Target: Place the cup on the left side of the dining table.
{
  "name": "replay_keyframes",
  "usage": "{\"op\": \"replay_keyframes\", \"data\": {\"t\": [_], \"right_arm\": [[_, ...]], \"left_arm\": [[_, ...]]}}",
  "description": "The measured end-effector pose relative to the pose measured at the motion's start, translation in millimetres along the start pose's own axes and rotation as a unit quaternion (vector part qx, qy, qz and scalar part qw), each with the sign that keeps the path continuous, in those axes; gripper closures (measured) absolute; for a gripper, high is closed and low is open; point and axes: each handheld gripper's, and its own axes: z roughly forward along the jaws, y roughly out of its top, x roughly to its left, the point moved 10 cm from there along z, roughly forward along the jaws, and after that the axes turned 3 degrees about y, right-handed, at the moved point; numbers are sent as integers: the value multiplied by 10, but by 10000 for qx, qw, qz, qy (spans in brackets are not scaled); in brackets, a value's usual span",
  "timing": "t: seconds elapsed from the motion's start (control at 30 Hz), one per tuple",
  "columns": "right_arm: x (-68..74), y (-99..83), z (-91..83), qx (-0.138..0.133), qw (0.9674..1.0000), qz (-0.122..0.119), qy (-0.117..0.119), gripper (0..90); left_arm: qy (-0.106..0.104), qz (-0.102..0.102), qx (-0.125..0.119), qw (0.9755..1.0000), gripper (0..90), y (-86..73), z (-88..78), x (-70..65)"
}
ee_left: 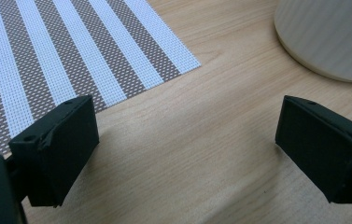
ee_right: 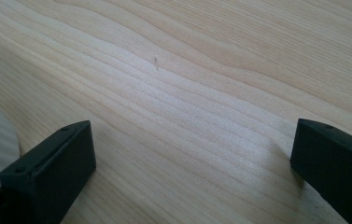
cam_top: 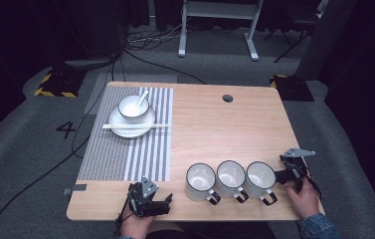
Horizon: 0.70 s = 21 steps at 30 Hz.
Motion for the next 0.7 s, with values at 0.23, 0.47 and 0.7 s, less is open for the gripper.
{"op": "replay_keyframes", "data": {"t": [0.23, 0.47, 0.7], "right_arm": [[0, 0, 0, -1, 10000, -1, 0, 1], [1, 0, 0, 0, 10000, 1, 0, 1], [0, 0, 0, -1, 10000, 0, 0, 1]], "left_arm": [[96, 28, -82, 9999, 62, 15, 33, -8], [129, 23, -121, 9998, 62, 18, 39, -5], [132, -45, 16, 9999, 130, 24, 3, 18]]}}
